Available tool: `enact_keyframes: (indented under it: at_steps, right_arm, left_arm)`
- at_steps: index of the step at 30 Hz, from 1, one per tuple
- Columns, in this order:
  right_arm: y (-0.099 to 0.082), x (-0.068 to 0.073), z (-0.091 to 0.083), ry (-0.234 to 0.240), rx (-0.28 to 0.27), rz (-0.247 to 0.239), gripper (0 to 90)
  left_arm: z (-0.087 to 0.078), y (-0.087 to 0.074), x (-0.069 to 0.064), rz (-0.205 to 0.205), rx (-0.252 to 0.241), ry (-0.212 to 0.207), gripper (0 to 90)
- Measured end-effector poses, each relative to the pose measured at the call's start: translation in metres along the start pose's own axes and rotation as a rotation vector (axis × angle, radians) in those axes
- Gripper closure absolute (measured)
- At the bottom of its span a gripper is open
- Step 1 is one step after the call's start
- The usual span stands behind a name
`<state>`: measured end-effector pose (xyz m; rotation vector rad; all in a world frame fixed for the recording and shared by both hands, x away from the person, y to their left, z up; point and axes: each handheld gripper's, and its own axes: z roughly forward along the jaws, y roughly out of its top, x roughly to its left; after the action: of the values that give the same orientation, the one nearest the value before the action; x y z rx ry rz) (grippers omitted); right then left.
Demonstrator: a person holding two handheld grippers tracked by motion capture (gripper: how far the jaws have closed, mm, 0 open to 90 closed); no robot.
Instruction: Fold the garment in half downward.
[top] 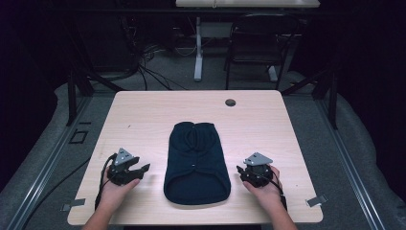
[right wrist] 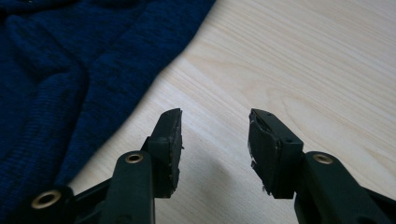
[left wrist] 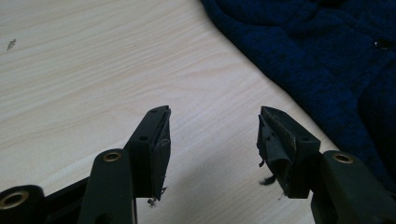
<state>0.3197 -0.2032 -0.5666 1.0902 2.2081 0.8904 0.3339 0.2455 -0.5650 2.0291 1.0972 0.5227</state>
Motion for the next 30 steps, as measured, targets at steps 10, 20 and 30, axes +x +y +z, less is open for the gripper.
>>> enact_keyframes:
  at_steps: [10,20,30]
  right_arm:
    - [0.008,0.004,0.003,0.094,0.037,-0.013,58.8]
    - [0.03,0.003,0.016,0.153,0.055,-0.053,62.7]
    - [0.061,-0.002,0.04,0.18,0.068,-0.096,67.8]
  left_arm:
    - [0.006,0.004,-0.005,0.022,0.041,-0.055,51.5]
    - [0.025,0.032,-0.009,0.025,0.063,-0.103,58.7]
    - [0.054,0.058,-0.011,0.035,0.07,-0.124,60.5]
